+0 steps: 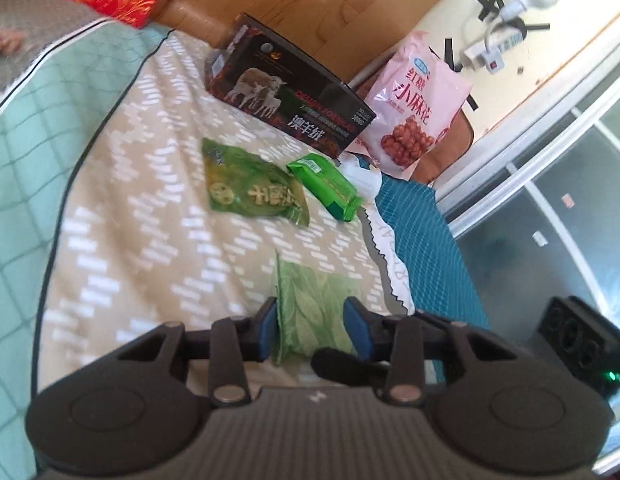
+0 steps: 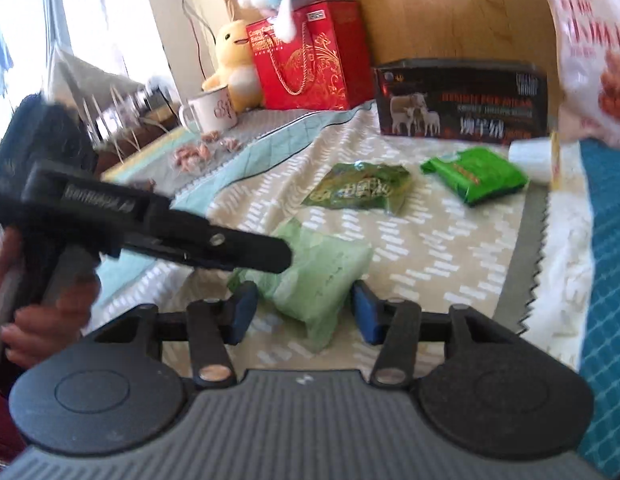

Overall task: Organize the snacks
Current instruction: 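Move both grippers to the light green pack and close on it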

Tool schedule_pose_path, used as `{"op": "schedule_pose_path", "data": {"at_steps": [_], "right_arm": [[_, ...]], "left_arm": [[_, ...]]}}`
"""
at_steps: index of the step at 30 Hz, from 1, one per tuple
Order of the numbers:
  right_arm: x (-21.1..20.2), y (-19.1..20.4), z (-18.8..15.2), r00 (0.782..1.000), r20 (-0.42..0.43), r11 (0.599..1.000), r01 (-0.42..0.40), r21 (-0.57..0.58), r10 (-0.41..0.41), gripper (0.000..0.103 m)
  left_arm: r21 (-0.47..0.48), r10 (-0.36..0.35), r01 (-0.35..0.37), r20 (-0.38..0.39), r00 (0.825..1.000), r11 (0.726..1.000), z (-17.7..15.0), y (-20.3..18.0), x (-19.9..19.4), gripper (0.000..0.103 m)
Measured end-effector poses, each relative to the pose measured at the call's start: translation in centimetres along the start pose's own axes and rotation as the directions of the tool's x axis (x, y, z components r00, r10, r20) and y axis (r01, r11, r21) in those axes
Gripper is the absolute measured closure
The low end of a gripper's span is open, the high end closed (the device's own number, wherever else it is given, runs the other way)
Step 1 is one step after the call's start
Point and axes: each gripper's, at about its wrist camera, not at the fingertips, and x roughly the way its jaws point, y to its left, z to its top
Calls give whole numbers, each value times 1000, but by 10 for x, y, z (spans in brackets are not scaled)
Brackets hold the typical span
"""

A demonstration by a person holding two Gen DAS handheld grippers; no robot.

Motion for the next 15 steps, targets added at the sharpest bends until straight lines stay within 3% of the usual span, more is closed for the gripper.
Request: {"op": "schedule_pose_path", "data": {"at_steps": [6, 10, 15], "right_arm": [[-19, -7, 12, 992, 114, 998, 61, -30, -57, 51], [-2, -23, 15, 994, 82, 997, 71, 16, -72, 52], [0, -38, 52, 983, 163, 996, 86, 9, -86, 52]], "left_arm": [[34, -43, 42, 40, 998, 999, 16, -16, 1, 68], [44, 7, -7, 6, 1000, 999, 28, -19, 21, 68], [125, 6, -15, 70, 998, 992, 87, -40, 23, 68]]}}
